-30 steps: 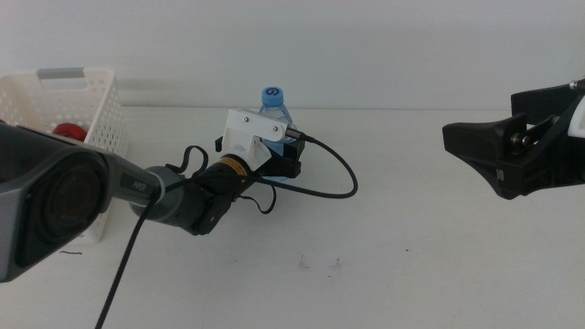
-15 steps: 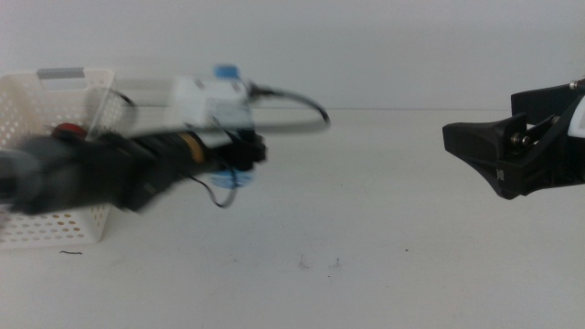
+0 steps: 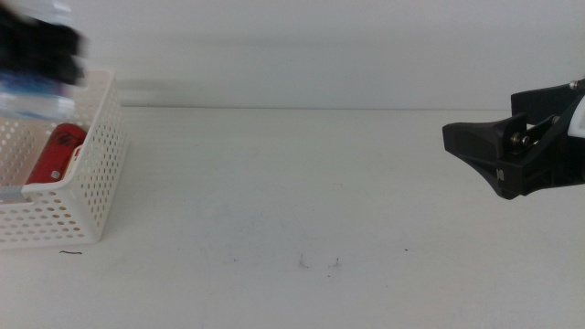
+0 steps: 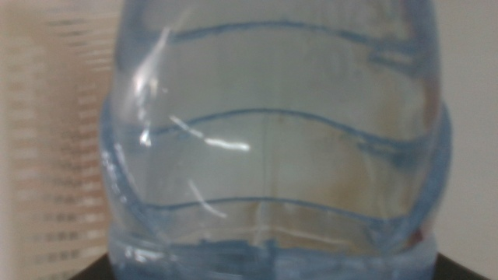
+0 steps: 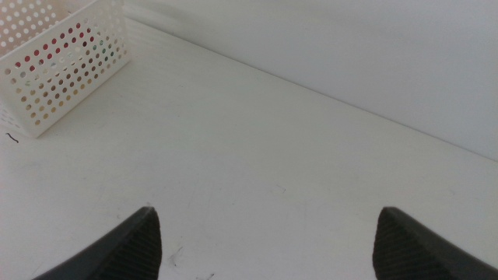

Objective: Use arms to grab the bottles and put them into the dustbin to the left of the table.

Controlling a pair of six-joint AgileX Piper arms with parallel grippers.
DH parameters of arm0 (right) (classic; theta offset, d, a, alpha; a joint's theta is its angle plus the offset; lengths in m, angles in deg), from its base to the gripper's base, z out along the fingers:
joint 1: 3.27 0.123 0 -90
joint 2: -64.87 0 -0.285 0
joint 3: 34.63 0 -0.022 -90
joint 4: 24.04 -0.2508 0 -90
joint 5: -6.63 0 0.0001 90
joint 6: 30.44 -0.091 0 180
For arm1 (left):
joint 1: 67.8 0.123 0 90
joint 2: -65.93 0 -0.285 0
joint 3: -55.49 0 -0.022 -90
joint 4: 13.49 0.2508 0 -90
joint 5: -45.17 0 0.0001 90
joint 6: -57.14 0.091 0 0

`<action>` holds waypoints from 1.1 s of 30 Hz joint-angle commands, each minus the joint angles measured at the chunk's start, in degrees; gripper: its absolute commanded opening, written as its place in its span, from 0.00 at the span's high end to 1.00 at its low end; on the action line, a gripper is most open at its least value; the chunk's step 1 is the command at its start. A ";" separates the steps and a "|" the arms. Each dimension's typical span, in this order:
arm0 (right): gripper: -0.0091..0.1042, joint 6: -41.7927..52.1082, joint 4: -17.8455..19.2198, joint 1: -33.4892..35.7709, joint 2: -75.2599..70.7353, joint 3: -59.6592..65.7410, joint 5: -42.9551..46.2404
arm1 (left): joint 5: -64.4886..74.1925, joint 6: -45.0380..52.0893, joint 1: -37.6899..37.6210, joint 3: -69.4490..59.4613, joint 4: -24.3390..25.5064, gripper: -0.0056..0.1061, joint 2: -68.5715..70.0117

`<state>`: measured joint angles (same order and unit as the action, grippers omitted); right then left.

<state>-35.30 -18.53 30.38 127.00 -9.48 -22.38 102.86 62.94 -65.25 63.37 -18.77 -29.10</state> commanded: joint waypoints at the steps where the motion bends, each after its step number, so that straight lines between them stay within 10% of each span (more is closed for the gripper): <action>1: 0.14 0.09 0.33 -0.39 -0.30 0.25 0.53 | 4.28 4.77 6.41 6.62 -2.55 0.96 -3.61; 14: 0.14 0.09 0.33 -0.39 -0.30 0.25 0.53 | 4.06 12.53 12.90 14.27 -1.96 0.90 -23.54; 18: 0.14 -0.05 0.33 -0.39 -0.30 0.25 0.53 | 4.35 14.79 12.90 14.27 -3.74 0.74 -26.54; 26: 0.14 -0.05 0.33 -0.39 -0.30 0.25 0.53 | 6.49 14.61 12.80 14.51 -4.30 0.11 -27.15; 33: 0.14 -0.05 0.33 -0.39 -0.30 0.25 0.53 | 9.74 13.18 11.51 13.19 -9.58 0.11 -17.95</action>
<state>-35.41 -18.53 30.38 127.00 -9.48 -22.38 111.90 77.13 -52.93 76.88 -26.53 -50.82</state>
